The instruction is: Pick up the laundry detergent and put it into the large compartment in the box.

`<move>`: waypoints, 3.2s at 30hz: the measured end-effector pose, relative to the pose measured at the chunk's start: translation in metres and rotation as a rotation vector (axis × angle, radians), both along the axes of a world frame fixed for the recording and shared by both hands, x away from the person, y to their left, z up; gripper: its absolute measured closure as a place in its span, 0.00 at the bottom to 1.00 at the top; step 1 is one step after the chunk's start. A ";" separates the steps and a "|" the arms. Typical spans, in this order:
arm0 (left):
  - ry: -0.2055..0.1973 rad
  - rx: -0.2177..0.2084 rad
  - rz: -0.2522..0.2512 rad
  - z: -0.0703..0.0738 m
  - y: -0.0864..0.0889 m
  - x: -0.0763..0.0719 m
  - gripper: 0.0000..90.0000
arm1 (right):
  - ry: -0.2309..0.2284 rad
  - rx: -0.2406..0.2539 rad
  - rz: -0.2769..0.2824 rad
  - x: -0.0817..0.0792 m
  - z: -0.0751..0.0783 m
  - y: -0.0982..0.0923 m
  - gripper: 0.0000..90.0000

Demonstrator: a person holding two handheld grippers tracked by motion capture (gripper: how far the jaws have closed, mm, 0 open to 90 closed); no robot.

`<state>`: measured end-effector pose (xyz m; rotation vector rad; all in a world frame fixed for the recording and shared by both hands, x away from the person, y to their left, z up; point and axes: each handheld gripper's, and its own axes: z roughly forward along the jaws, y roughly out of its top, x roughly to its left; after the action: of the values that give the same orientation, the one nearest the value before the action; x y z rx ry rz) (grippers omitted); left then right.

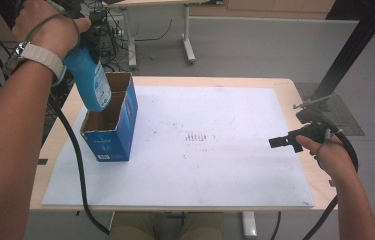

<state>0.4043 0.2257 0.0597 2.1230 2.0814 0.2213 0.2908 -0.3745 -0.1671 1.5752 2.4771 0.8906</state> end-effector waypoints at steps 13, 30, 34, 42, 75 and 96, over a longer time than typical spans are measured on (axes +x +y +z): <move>0.006 0.002 0.008 -0.014 0.002 0.008 0.42 | 0.005 0.002 -0.007 -0.001 -0.003 -0.002 0.11; 0.020 -0.009 0.007 -0.039 0.008 0.017 0.42 | 0.016 0.002 -0.003 0.004 -0.007 0.001 0.11; 0.021 -0.008 0.010 -0.043 0.009 0.017 0.42 | 0.018 0.002 -0.002 0.005 -0.008 0.002 0.11; 0.039 -0.011 0.008 -0.056 0.010 0.022 0.42 | 0.023 0.004 -0.003 0.006 -0.010 0.003 0.11; 0.076 -0.013 -0.011 -0.108 0.013 0.037 0.42 | 0.040 0.008 -0.006 0.010 -0.018 0.004 0.11; 0.105 -0.021 -0.025 -0.145 0.016 0.045 0.42 | 0.054 0.003 -0.003 0.014 -0.022 0.009 0.11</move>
<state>0.4493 0.2419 -0.0856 2.1920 2.1014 0.0866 0.3045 -0.3651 -0.1892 1.6239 2.5100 0.8632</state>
